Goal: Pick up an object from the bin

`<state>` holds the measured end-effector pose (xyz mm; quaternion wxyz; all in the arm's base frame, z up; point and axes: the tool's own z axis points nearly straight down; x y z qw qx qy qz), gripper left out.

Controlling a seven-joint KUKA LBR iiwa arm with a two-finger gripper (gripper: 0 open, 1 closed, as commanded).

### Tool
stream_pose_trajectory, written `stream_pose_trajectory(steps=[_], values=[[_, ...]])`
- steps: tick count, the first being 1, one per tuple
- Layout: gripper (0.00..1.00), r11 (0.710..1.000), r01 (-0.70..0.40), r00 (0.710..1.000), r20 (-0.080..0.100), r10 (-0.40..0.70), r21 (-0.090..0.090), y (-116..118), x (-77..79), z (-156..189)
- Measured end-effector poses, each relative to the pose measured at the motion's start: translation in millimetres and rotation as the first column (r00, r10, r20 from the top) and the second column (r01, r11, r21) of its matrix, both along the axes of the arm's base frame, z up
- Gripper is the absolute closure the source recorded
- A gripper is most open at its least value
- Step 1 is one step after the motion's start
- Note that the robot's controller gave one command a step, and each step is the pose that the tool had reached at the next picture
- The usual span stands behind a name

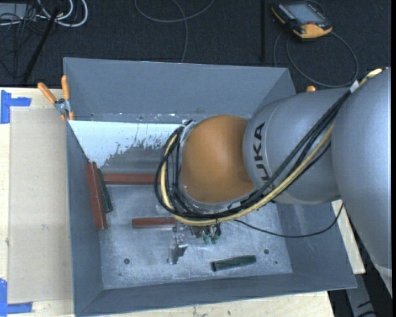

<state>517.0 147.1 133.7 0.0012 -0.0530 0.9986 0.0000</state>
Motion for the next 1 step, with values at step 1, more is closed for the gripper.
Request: stream_pose_trajectory(steps=[1], values=[[0.00, 0.999, 0.032, 0.999, 0.001, -0.032, 0.005, -33.7, 15.5, -44.1]])
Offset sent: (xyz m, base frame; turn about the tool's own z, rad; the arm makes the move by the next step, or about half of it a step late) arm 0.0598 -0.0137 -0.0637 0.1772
